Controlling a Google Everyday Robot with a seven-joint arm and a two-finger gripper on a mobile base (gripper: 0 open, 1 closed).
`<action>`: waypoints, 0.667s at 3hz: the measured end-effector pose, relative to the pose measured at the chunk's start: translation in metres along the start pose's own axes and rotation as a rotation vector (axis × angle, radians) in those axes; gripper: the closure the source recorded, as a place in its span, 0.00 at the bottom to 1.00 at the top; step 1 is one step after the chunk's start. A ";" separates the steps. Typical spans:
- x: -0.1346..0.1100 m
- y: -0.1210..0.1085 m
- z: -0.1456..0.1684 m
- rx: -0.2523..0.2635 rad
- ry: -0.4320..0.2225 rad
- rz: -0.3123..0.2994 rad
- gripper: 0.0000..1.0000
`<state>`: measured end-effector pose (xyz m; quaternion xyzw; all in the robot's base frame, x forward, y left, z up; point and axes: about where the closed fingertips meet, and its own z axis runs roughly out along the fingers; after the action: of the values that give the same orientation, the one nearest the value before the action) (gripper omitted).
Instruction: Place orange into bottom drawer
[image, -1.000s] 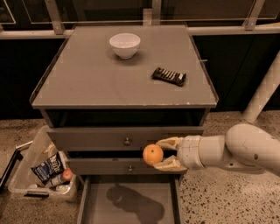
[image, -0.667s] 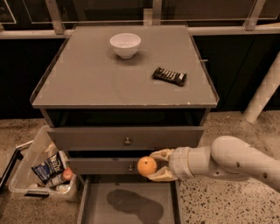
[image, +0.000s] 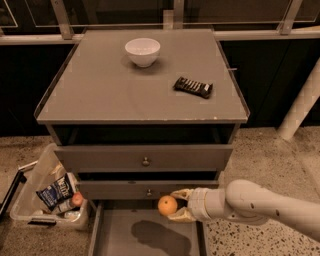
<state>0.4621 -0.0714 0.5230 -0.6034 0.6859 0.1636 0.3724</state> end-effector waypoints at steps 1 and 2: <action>0.040 -0.001 0.028 0.029 0.023 0.019 1.00; 0.074 -0.002 0.051 0.034 0.014 0.082 1.00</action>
Offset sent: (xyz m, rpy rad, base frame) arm 0.0337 -0.0356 -0.1251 0.0334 0.0621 -0.1399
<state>0.4806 -0.0897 0.4366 -0.5695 0.7154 0.1628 0.3706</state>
